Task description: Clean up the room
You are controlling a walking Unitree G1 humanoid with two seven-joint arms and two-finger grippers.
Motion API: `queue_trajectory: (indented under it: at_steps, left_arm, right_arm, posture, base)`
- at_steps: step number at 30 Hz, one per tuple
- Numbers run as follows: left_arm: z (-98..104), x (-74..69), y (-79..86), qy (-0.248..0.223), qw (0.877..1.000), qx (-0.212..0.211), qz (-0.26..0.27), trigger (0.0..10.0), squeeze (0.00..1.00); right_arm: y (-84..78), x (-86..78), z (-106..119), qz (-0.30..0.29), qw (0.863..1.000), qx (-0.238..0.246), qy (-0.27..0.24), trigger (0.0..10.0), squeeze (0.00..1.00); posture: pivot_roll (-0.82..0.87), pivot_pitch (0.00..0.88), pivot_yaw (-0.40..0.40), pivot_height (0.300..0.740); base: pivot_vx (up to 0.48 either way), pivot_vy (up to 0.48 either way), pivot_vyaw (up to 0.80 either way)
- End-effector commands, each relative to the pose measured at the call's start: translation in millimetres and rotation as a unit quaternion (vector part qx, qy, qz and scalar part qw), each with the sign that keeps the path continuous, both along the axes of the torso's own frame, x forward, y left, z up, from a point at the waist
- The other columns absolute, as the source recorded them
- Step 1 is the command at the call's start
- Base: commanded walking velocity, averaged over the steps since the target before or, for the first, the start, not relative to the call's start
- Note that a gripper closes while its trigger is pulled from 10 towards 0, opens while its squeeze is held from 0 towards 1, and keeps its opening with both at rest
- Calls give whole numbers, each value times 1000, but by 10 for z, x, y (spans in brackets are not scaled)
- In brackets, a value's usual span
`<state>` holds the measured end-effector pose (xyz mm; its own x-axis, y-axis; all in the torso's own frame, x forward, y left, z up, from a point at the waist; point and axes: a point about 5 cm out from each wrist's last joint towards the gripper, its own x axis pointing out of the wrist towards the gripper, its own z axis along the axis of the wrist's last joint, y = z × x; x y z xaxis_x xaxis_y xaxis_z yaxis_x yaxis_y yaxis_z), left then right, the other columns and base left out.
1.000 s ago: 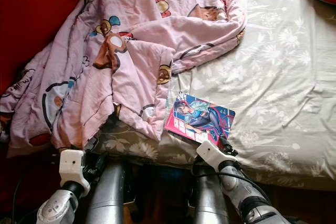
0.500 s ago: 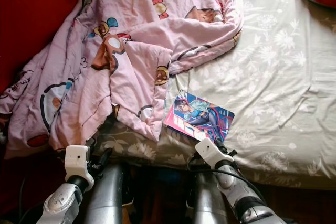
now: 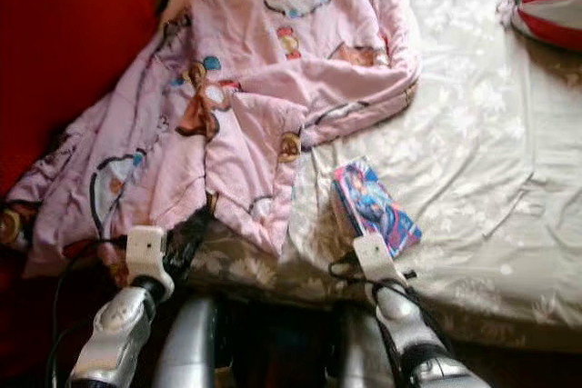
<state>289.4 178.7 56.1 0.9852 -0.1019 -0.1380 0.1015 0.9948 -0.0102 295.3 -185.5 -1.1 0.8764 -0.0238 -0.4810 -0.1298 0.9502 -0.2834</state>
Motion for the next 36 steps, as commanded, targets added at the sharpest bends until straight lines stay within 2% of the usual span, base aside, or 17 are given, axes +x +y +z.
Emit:
queue_trajectory:
  at_steps: [1,5,8,12,15,17,21,24,29,30,31,32,36]
  left_arm:
    - [-72,-15,61,12,1000,3,10,10000,0]
    - [-55,48,65,10,1000,3,10,10000,0]
    - [-53,78,63,8,1000,4,8,10000,0]
    - [-74,90,49,6,1000,3,6,10000,0]
    - [-95,88,38,7,1000,2,5,10000,0]
    - [-110,79,24,7,1000,1,4,10000,0]
    - [-127,70,9,7,1000,-1,3,10000,0]
    - [-141,65,8,7,1000,-2,2,10000,0]
    - [-162,60,-3,9,1000,-2,2,10000,0]
    - [-165,58,-4,10,1000,-3,2,10000,0]
    - [-168,56,-5,10,1000,-3,2,10000,0]
    - [-170,54,-6,10,1000,-3,2,10000,0]
    - [-184,41,-13,10,1000,-5,3,10000,0]
  right_arm:
    - [50,-71,-68,-14,999,46,5,0,0]
    - [31,-40,-22,-40,995,85,-15,0,0]
    - [34,-67,-57,-33,996,82,1,0,0]
    - [3,-247,-233,38,997,-26,62,0,0]
    - [-40,-320,-290,58,993,-64,78,0,0]
    - [-60,-362,-320,89,987,-105,86,0,0]
    - [-55,-380,-332,119,980,-133,89,0,0]
    - [-43,-403,-354,182,960,-185,105,0,0]
    - [-81,-413,-360,190,953,-209,110,0,0]
    - [-95,-416,-362,193,950,-218,112,1843,0]
    - [-106,-423,-368,196,947,-226,117,7020,0]
    - [-112,-428,-373,198,946,-229,120,10000,0]
    - [-133,-450,-389,191,947,-224,129,10000,0]
  posture:
    - [121,151,19,622]
    - [104,130,24,622]
    - [97,114,23,622]
    - [94,106,19,622]
    - [94,104,18,622]
    - [93,102,17,622]
    - [89,95,15,622]
    - [82,91,16,622]
    - [82,87,15,622]
    - [82,85,14,622]
    - [82,85,13,622]
    - [82,85,13,622]
    - [85,82,8,622]
  base:
    - [0,0,0]
    - [0,0,0]
    - [0,0,0]
    - [0,0,0]
    - [0,0,0]
    - [0,0,0]
    - [0,0,0]
    - [0,0,0]
    - [0,0,0]
    - [0,0,0]
    - [0,0,0]
    - [0,0,0]
    - [0,0,0]
